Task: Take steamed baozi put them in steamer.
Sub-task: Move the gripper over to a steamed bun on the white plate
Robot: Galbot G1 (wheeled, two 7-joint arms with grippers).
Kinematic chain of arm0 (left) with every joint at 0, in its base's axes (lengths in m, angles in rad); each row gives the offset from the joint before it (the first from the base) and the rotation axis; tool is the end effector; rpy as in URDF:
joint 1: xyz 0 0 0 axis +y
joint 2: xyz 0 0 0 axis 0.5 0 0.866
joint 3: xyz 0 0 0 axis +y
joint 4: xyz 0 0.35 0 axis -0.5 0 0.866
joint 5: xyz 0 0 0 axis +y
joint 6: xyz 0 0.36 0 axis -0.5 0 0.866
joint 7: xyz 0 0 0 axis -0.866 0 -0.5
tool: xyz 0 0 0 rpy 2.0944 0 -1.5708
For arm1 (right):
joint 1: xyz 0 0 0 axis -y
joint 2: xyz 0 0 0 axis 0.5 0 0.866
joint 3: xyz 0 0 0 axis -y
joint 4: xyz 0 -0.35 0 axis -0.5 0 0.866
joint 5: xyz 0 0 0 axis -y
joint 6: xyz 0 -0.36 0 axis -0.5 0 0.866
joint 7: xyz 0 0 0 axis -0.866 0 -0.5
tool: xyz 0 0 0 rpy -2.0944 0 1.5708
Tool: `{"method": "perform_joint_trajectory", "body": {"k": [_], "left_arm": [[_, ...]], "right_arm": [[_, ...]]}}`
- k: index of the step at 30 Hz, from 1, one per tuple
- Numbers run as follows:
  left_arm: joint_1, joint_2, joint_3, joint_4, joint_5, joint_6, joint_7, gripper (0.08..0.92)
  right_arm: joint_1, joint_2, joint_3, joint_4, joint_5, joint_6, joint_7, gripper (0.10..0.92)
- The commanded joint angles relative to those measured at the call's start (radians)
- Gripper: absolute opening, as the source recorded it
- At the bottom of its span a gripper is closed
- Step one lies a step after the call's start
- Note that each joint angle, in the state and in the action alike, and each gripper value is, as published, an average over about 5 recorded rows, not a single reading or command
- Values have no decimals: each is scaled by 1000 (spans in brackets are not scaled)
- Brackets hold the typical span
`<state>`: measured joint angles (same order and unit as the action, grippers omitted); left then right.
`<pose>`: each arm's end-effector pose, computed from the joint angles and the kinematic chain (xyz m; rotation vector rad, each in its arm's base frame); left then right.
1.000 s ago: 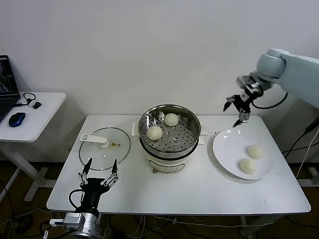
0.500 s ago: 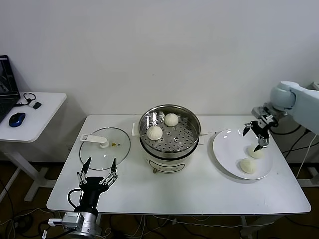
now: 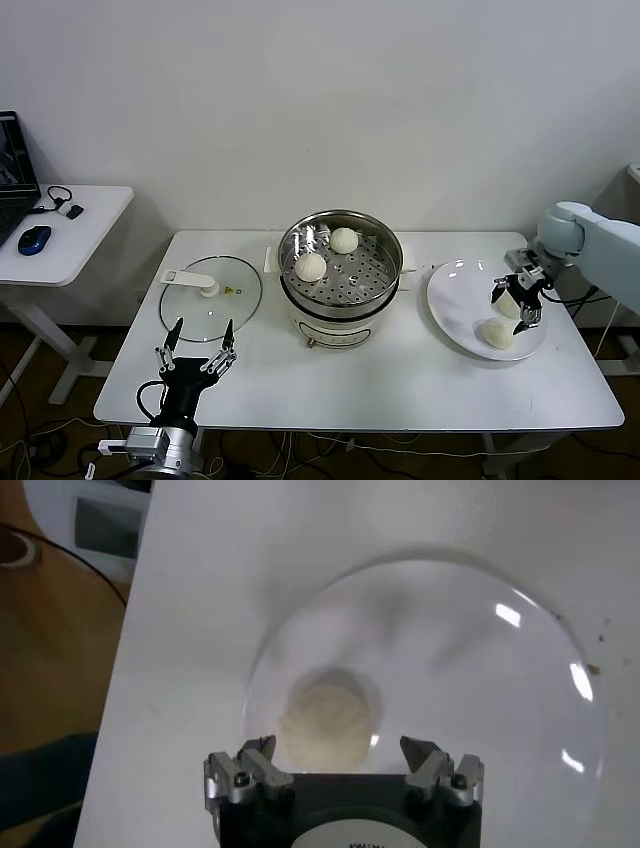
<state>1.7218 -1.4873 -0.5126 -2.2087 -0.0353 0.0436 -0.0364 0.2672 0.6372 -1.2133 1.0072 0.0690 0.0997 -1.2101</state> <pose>0.1413 0.0081 -0.2864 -0.0338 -3.0598 -0.0413 0.5327 -0.2573 -0.1917 1.3728 -1.1239 1.2860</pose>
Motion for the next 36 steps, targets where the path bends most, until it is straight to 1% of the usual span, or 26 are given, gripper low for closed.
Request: {"method": "perform_joint_trajectory", "body": {"k": [1,21,36], "left_arm": [[2,0,-3,4,-2,-2,0,823],[12,-1,-3,13,-5,-10,0,823],[8,-1,8,18,-5,-9,-3,823]], "right_arm": [[-110,2,85,-24,-56,2,6,823],[-177,46,166,-68,-140,23,24,823],[-192,62,203,-93,-160,27,27,823]]}}
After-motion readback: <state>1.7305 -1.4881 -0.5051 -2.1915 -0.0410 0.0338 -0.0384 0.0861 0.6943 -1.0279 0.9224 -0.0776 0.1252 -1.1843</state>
